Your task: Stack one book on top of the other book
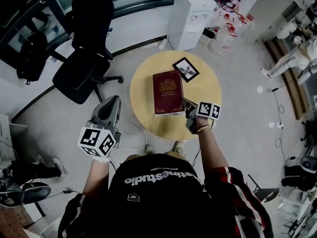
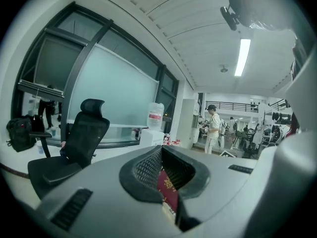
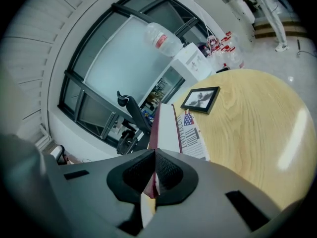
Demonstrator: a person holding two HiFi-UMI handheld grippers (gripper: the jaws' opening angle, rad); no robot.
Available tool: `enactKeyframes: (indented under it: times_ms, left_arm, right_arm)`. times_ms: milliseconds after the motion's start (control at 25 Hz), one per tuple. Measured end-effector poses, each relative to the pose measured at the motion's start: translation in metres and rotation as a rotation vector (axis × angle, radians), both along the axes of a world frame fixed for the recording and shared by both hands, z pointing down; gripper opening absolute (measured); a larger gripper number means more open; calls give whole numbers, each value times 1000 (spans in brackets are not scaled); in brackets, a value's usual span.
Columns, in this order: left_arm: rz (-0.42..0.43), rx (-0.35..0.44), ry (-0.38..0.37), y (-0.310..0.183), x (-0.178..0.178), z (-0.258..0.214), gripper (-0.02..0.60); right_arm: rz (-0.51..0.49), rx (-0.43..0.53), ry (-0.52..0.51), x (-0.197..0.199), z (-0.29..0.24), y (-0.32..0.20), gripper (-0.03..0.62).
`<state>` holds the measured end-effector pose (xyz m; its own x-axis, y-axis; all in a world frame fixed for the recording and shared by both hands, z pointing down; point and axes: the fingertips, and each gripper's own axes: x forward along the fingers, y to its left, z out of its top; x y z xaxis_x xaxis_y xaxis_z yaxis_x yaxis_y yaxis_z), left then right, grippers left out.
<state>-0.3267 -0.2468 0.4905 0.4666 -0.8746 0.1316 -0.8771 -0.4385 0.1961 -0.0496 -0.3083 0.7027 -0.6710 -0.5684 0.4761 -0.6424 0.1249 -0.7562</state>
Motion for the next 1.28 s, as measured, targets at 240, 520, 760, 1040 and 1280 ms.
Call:
enactKeyframes:
  times_ms: [240, 520, 760, 1040, 1280]
  left_arm:
    - [6, -10, 3, -3, -3, 5, 17]
    - [10, -25, -6, -5, 6, 9, 17]
    - [7, -30, -29, -6, 14, 8, 17]
    - [-6, -40, -52, -8, 19, 6, 17]
    - [-13, -44, -62, -6, 24, 4, 17]
  right_arm:
    - [16, -31, 24, 6, 14, -1, 31]
    - [32, -57, 19, 16, 33, -1, 31]
    - [32, -88, 1, 20, 48, 1, 32]
    - [22, -111, -15, 20, 56, -2, 35]
    - [11, -101, -17, 20, 58, -3, 43]
